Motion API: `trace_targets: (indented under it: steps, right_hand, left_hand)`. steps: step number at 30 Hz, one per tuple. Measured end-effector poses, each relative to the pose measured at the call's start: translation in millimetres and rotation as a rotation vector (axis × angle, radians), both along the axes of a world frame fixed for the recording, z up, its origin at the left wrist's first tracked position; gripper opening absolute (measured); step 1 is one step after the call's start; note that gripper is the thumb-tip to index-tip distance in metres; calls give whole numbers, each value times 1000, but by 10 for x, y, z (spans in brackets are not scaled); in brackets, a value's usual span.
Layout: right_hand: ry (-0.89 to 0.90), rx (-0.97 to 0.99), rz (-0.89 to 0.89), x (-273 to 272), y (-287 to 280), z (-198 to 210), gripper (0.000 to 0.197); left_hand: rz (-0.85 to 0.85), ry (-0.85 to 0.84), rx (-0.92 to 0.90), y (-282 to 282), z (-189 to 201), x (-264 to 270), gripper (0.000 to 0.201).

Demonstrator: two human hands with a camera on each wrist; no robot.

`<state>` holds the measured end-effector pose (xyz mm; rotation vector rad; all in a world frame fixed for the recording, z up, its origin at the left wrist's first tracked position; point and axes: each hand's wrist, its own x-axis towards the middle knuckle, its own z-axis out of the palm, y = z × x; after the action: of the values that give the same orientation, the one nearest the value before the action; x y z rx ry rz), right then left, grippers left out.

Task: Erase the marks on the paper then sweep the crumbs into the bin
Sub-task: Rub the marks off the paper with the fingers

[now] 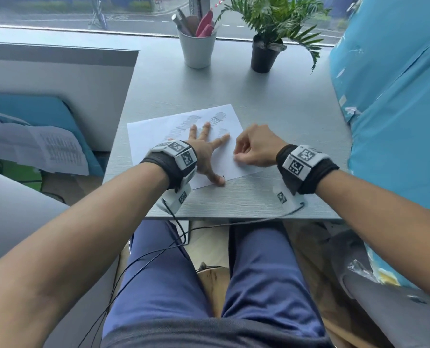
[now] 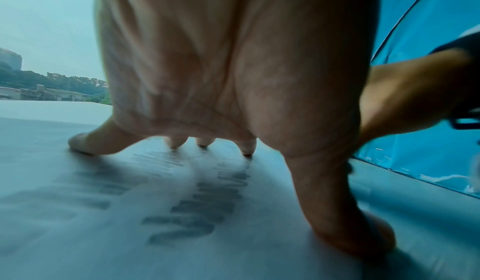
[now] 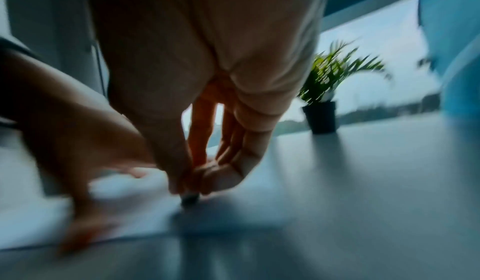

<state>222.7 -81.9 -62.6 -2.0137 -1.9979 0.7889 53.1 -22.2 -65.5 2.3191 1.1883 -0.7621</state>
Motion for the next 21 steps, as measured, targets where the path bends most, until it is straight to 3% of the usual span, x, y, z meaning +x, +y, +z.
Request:
trace_targets:
  steps: [2, 6, 10, 14, 18, 21]
  right_hand:
    - [7, -47, 109, -132, -102, -38, 2]
    - [14, 36, -84, 91, 6, -6, 8]
    - [21, -33, 101, -216, -165, -34, 6]
    - [-16, 64, -87, -60, -2, 30, 12]
    - [2, -20, 116, -342, -137, -11, 7]
    - [-12, 47, -58, -157, 0, 19, 13]
  left_hand:
    - [-7, 9, 1, -5, 2, -1, 136]
    - [-16, 12, 1, -11, 36, 13, 138]
    - [-23, 21, 6, -25, 42, 20, 139]
    - [-11, 0, 7, -21, 22, 13, 139]
    - [-20, -1, 13, 0, -13, 9, 142]
    - [-12, -17, 7, -4, -20, -3, 142]
